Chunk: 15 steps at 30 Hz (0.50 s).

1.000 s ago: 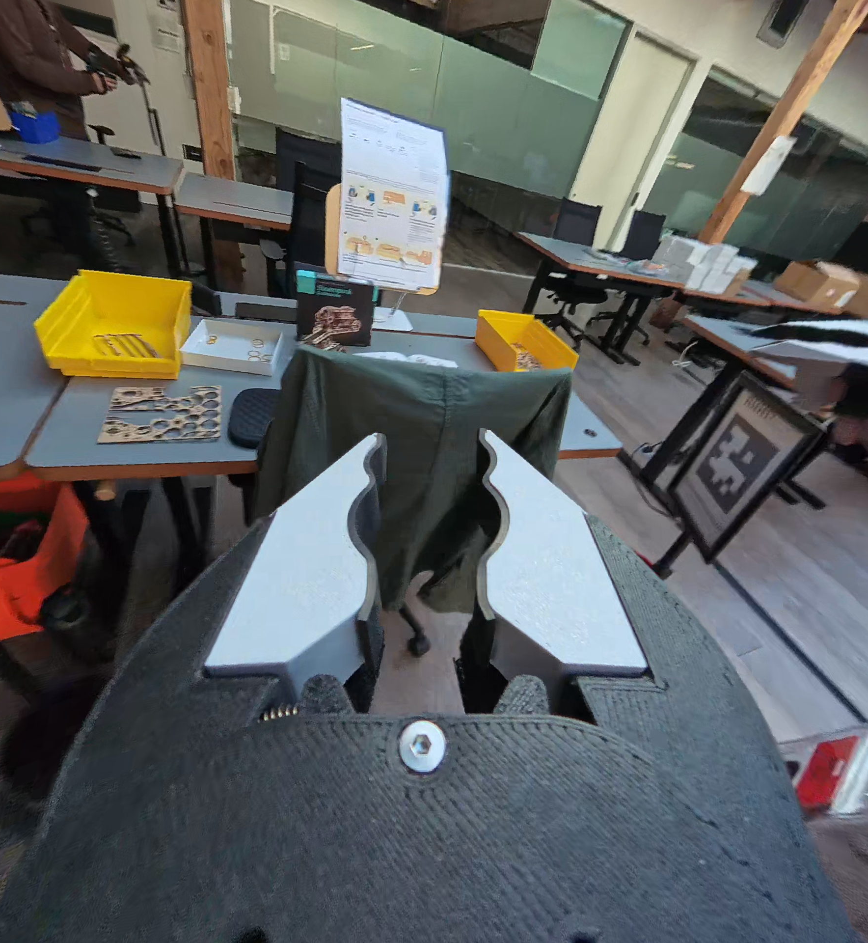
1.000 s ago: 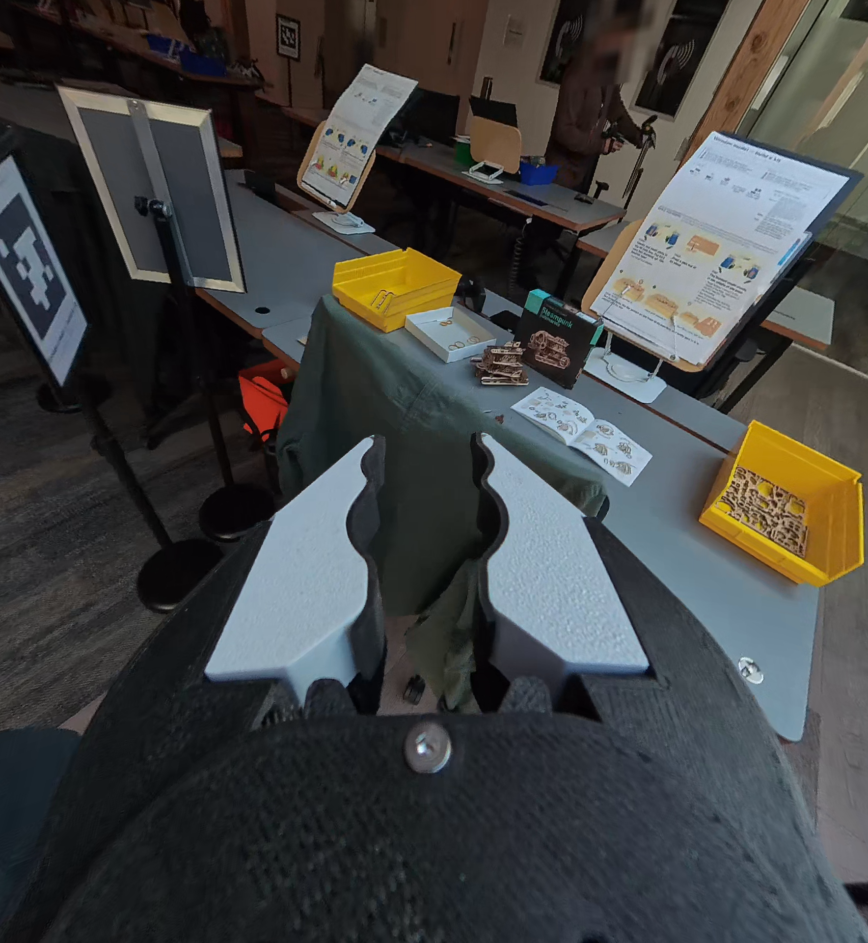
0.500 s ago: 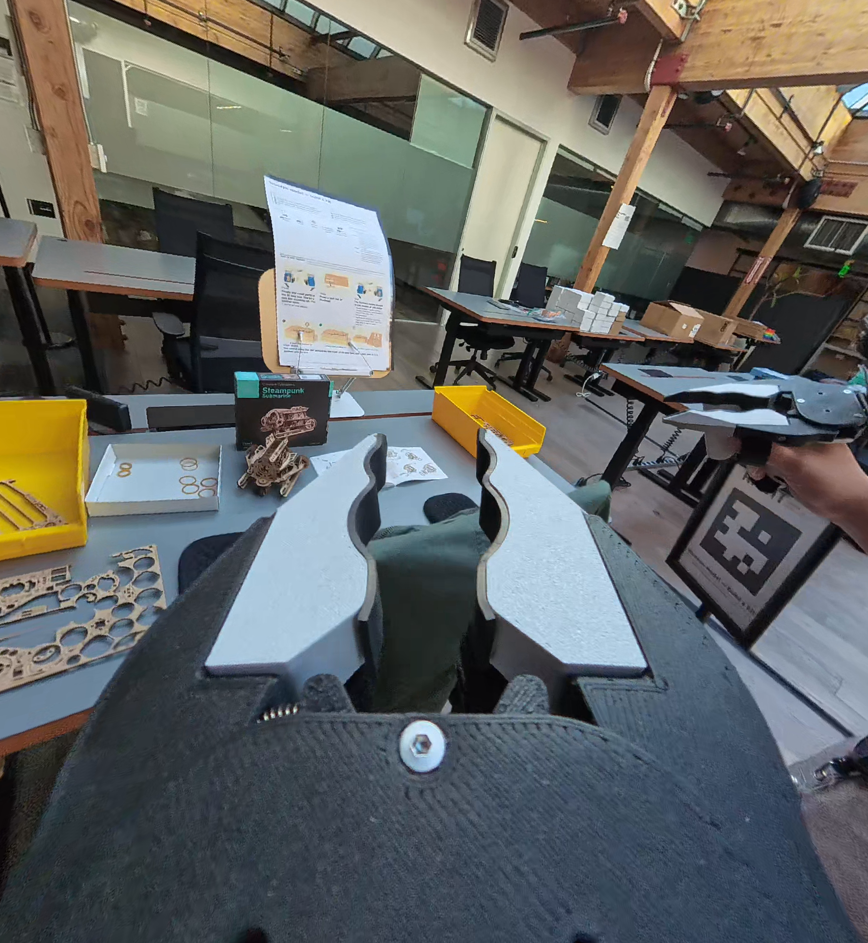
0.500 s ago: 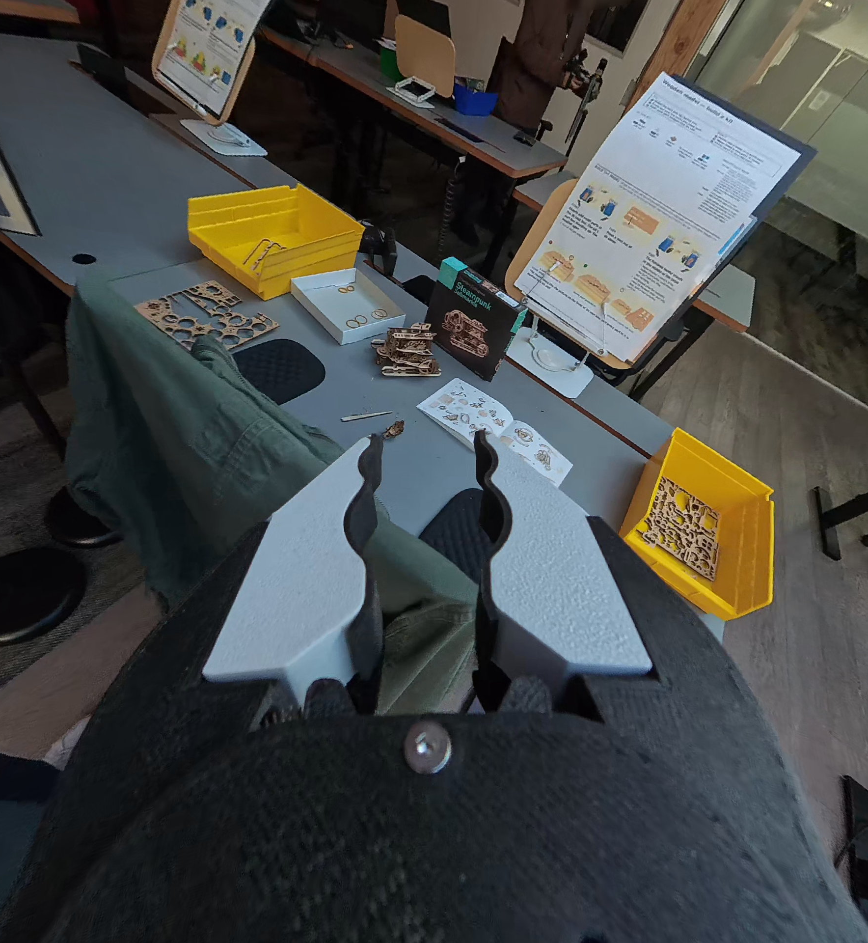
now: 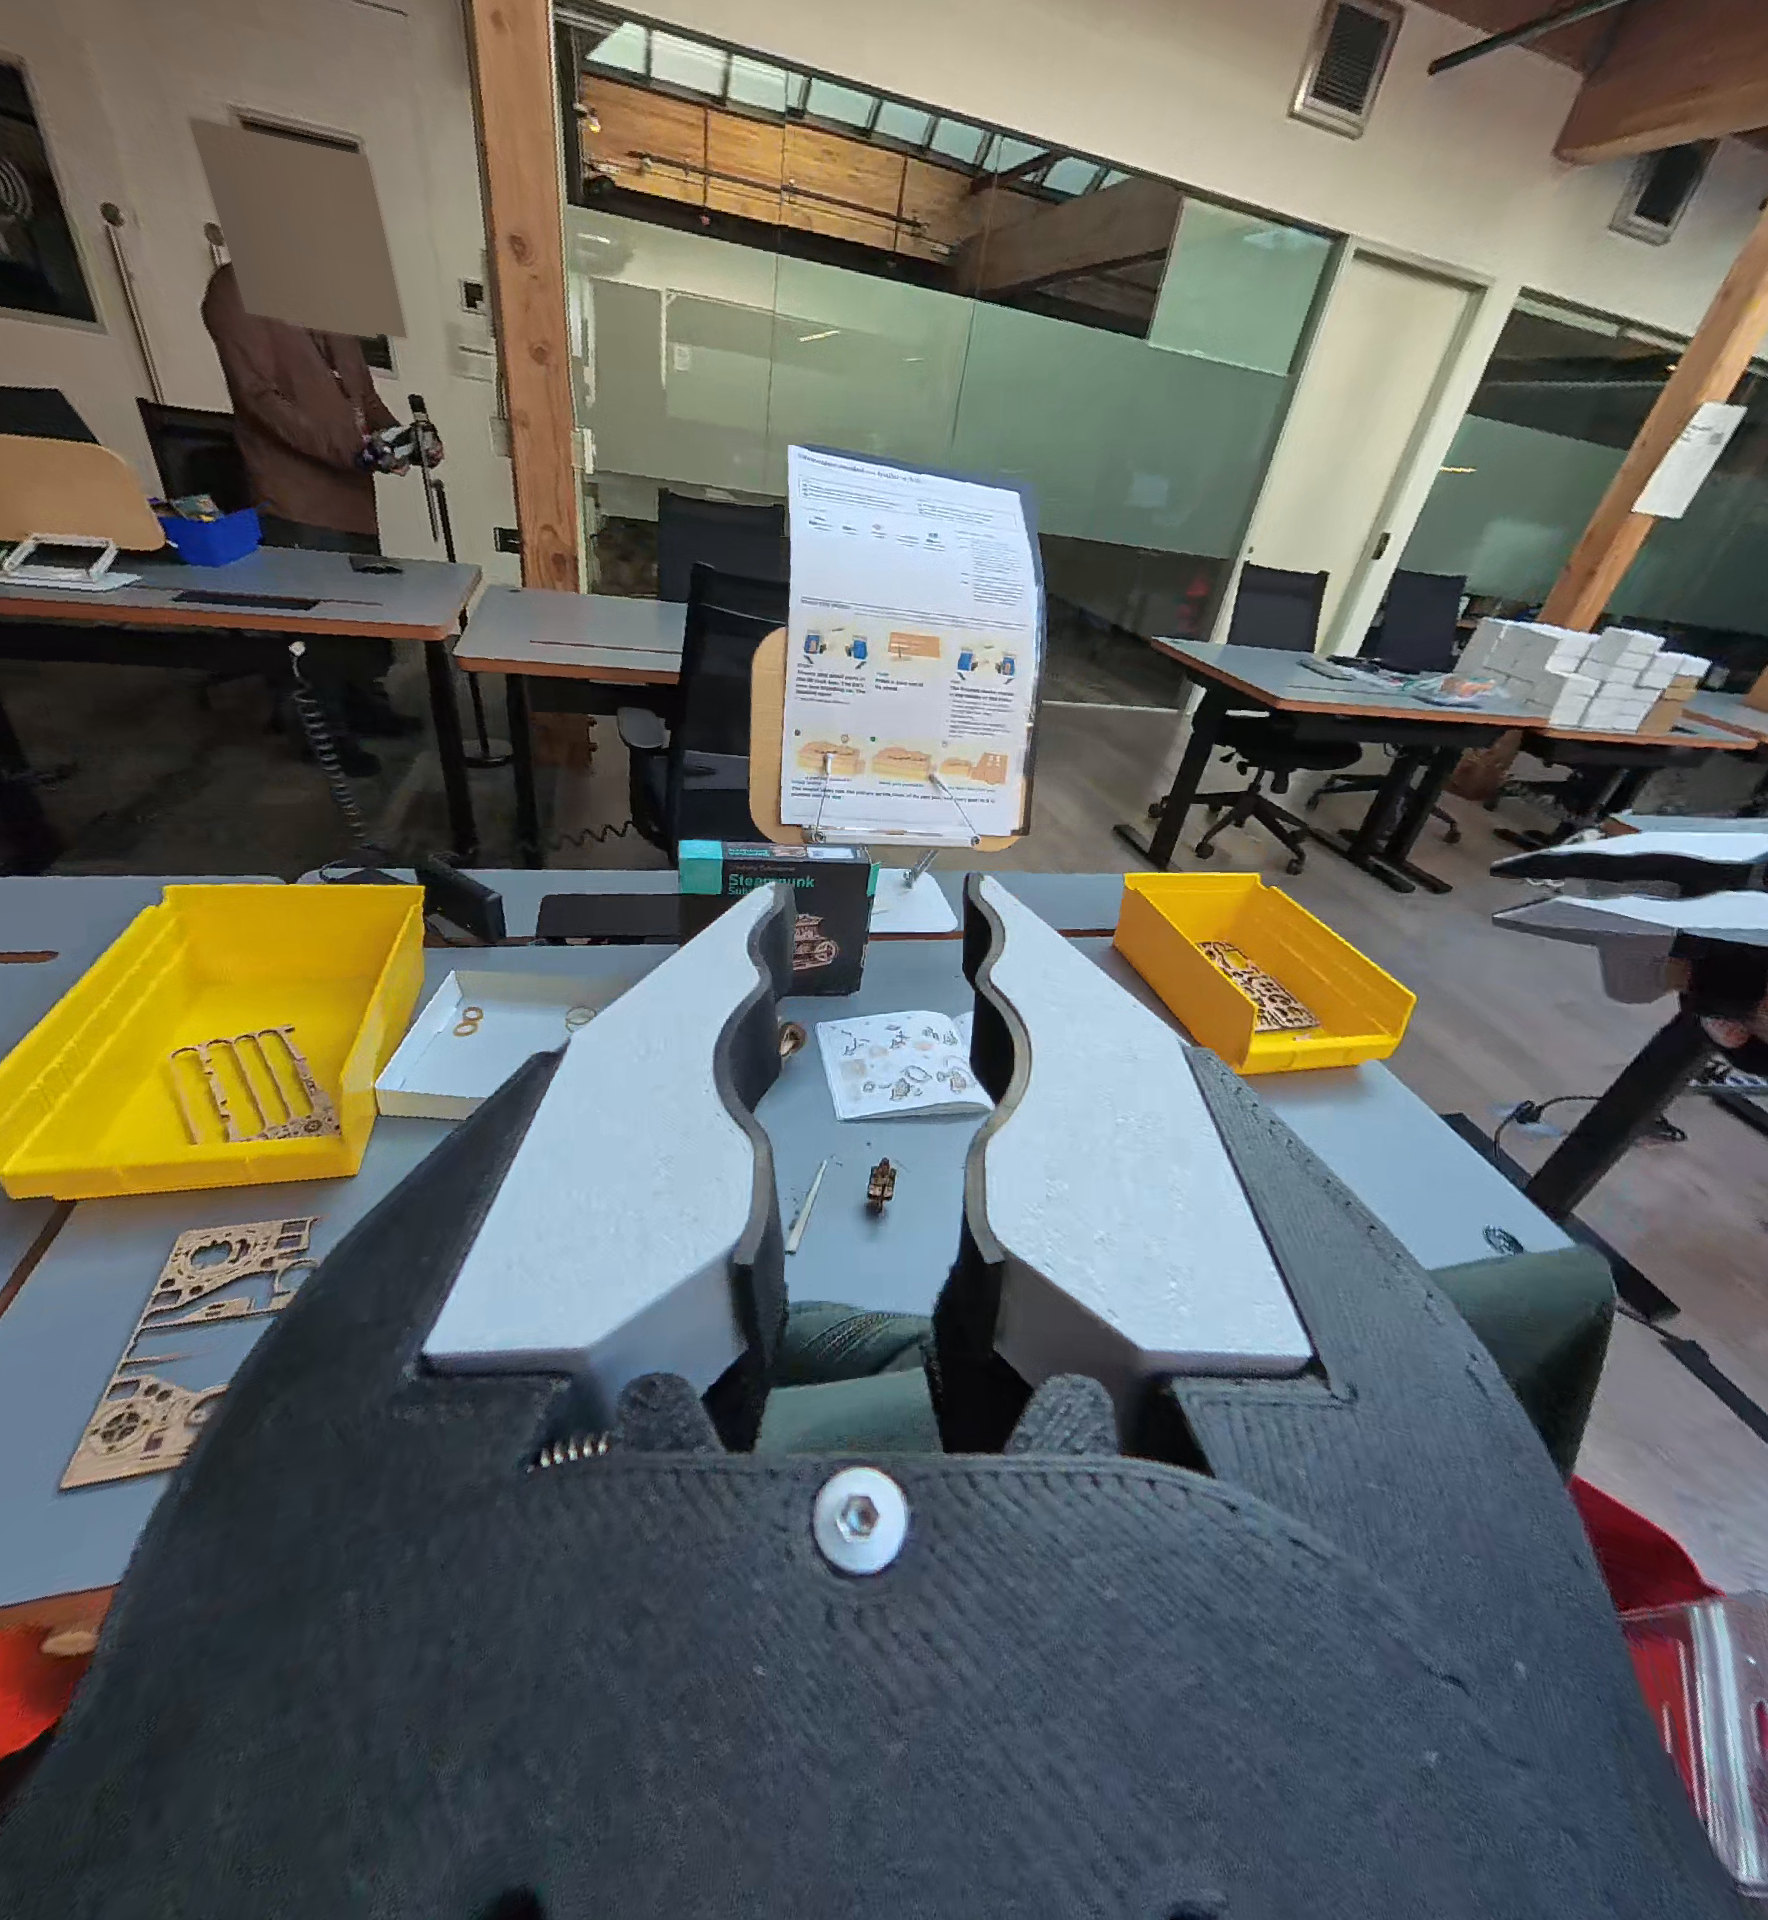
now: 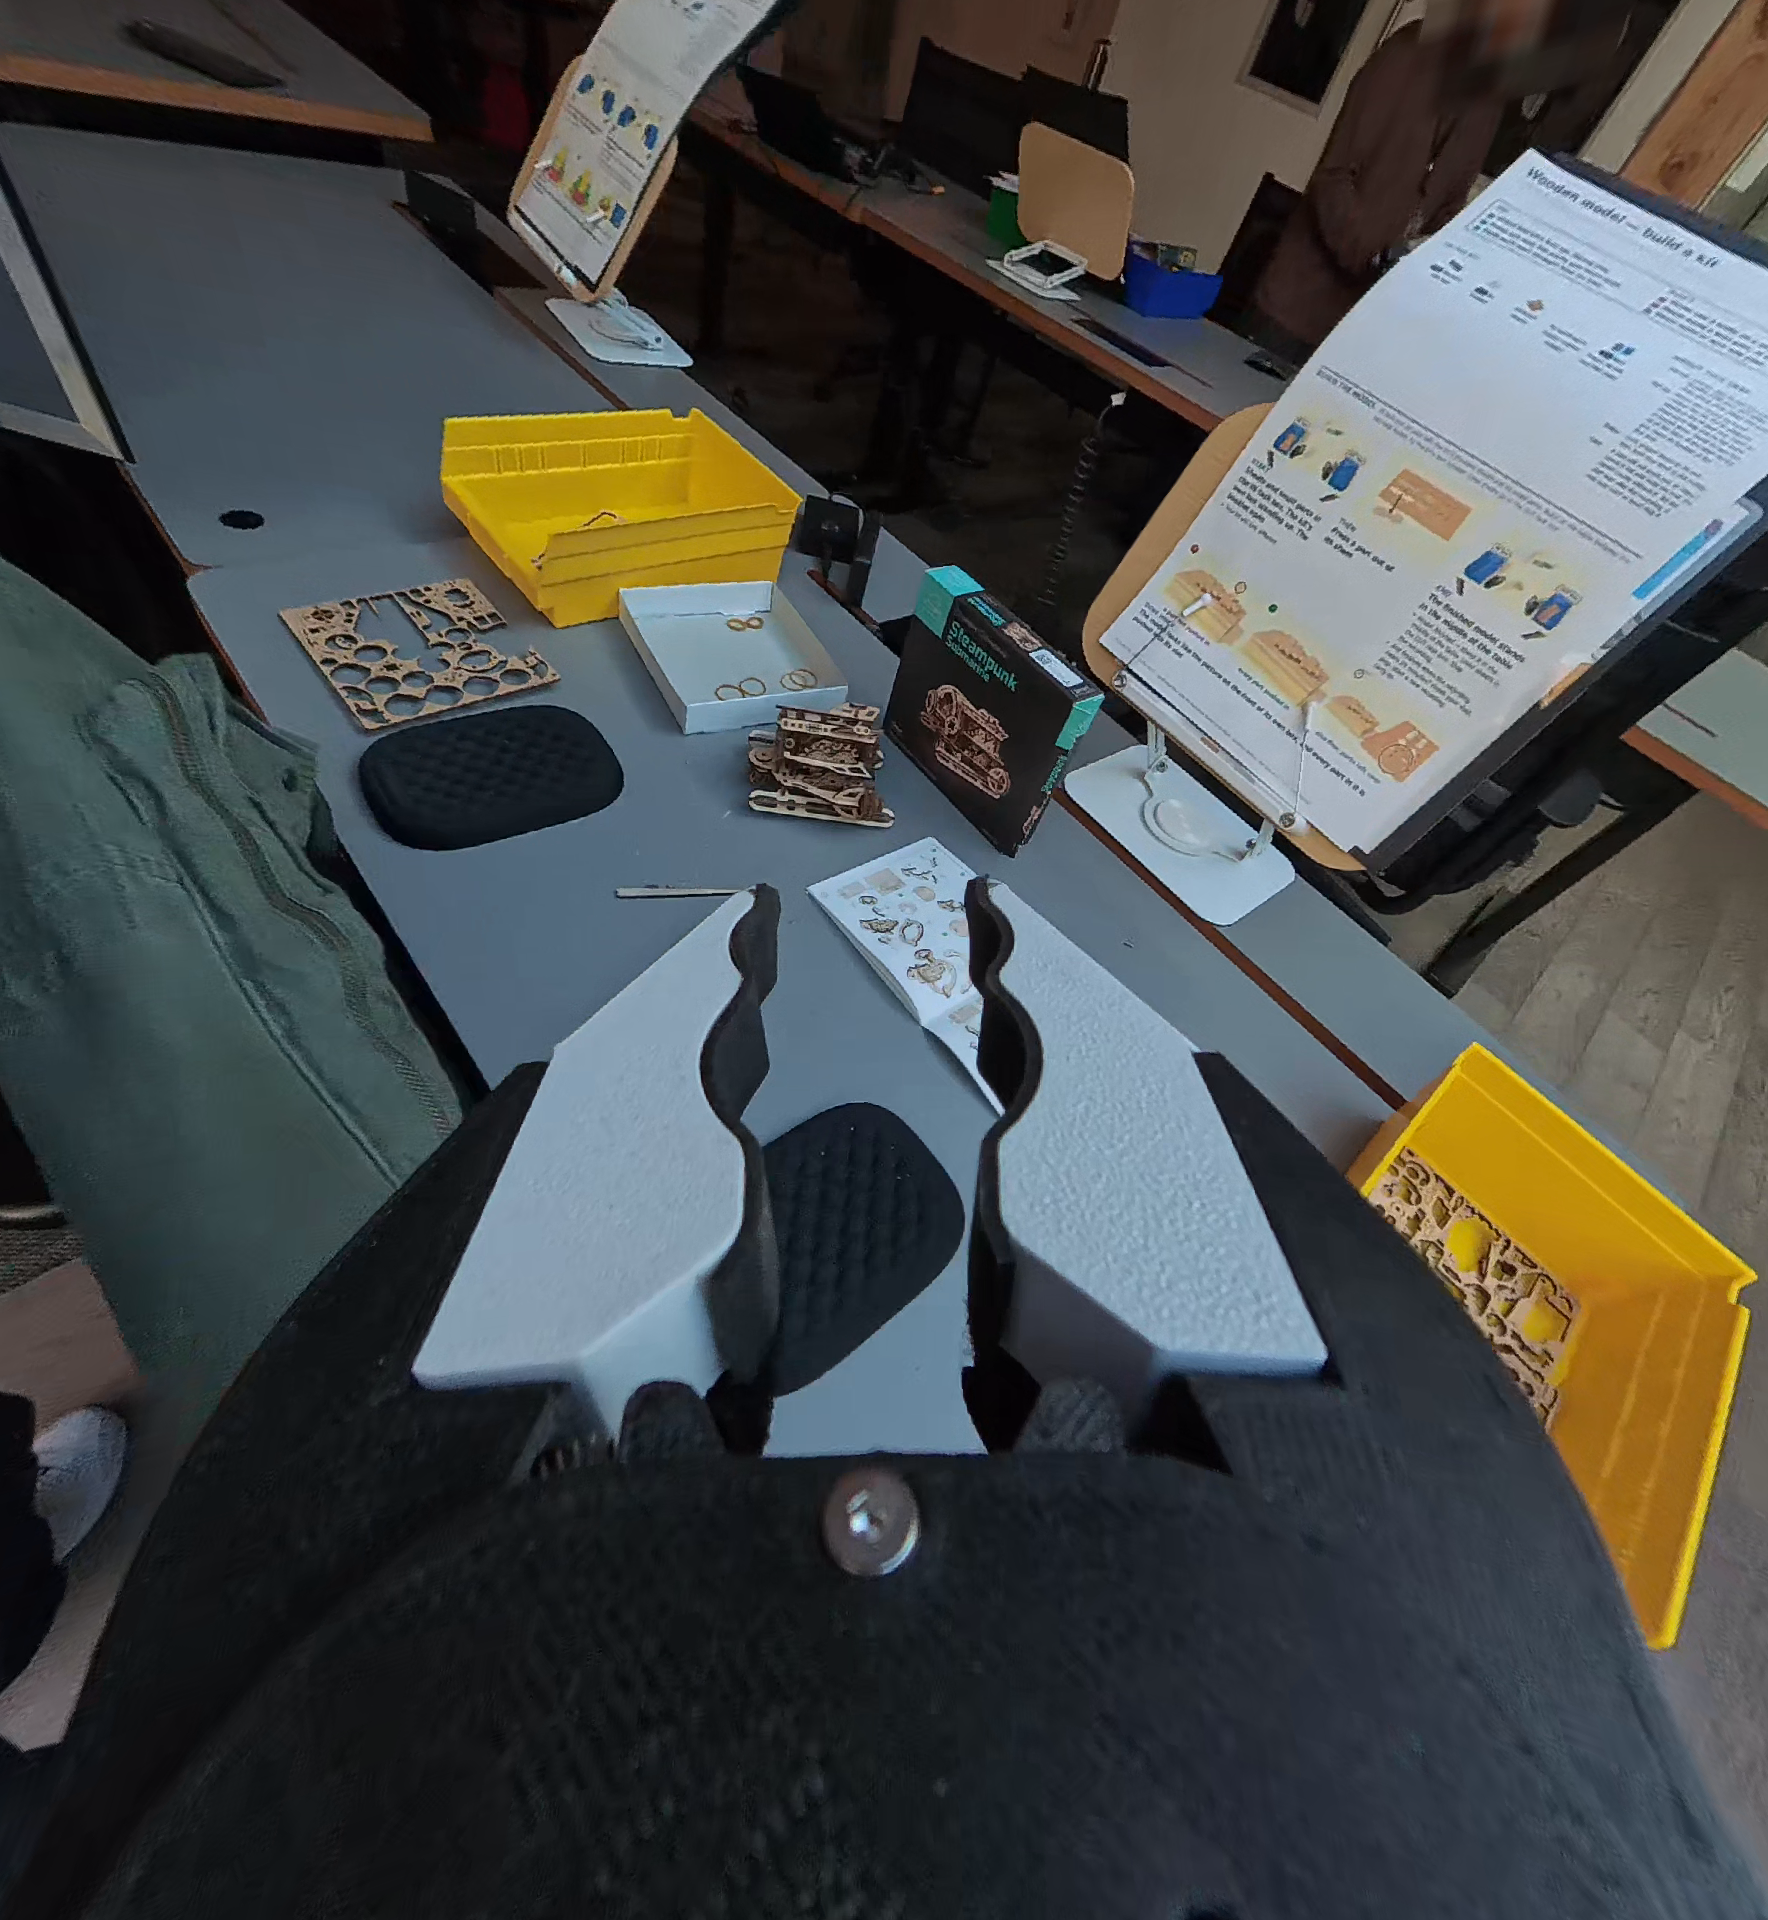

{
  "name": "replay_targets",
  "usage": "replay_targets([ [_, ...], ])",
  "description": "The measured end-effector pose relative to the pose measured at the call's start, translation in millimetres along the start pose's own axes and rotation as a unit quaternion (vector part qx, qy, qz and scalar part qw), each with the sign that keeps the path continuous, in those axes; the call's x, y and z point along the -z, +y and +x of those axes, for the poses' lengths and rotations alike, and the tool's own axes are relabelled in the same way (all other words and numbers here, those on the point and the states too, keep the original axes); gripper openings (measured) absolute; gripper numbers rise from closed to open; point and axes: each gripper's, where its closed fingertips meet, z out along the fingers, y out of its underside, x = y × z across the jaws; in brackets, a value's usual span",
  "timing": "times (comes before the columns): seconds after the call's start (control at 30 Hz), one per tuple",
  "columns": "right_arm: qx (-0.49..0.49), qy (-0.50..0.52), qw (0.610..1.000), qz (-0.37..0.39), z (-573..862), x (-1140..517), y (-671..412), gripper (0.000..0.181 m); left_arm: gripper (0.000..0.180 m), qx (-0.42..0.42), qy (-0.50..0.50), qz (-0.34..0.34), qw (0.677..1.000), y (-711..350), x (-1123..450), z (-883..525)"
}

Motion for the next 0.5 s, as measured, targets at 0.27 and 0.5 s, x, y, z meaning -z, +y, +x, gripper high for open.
replay_targets([
  [0.27, -0.065, -0.067, 0.995, -0.022, 46.6, -36.5, 61.0, 0.041, 0.031, -0.034, 0.046, -0.038, 0.998, 9.9, -88.8, 64.6],
  [0.5, -0.162, -0.068, 0.977, -0.125, 34.6, -80.4, 143.3, 0.045, 0.036, -0.056, 0.168, -0.171, 0.969, 75.0, -162.9, 88.1],
])
